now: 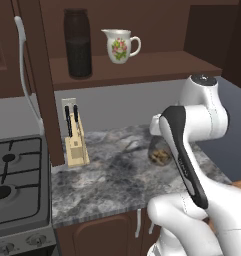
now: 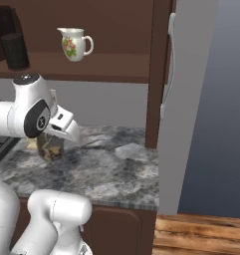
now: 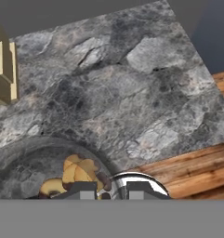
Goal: Pick the jar and jar from the dining table and place them in the open cabinet. Close the cabinet after placing the objects.
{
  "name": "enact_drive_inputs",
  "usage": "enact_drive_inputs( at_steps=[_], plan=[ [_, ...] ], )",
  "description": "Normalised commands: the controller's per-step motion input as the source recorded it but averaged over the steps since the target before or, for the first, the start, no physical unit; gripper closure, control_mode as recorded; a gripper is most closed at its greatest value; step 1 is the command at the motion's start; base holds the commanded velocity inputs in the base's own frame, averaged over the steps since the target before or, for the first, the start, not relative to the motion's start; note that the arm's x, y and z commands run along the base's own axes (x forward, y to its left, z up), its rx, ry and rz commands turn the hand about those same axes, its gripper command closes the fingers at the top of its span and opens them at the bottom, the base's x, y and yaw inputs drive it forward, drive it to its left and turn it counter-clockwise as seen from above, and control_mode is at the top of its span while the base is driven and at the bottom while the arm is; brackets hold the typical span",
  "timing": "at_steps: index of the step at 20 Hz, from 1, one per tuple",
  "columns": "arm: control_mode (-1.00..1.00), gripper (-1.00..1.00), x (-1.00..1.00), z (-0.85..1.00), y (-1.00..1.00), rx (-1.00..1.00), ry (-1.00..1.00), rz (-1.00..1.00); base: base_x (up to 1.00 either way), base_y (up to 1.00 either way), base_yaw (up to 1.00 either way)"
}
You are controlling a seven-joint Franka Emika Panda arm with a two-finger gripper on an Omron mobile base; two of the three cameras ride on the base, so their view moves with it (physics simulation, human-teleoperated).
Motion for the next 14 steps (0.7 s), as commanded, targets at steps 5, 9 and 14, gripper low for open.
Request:
enact_drive_inputs(
  at_steps=[5, 9, 14],
  plan=[
    [-1.00, 1.00, -0.10, 0.26, 0.00, 0.00, 0.04, 0.00, 0.00, 0.00, 0.00],
    [-1.00, 1.00, -0.12, 0.27, 0.00, 0.00, 0.00, 0.00, 0.00, 0.00, 0.00],
    [-1.00, 1.00, -0.16, 0.24, -0.01, 0.00, 0.00, 0.00, 0.00, 0.00, 0.00]
  ],
)
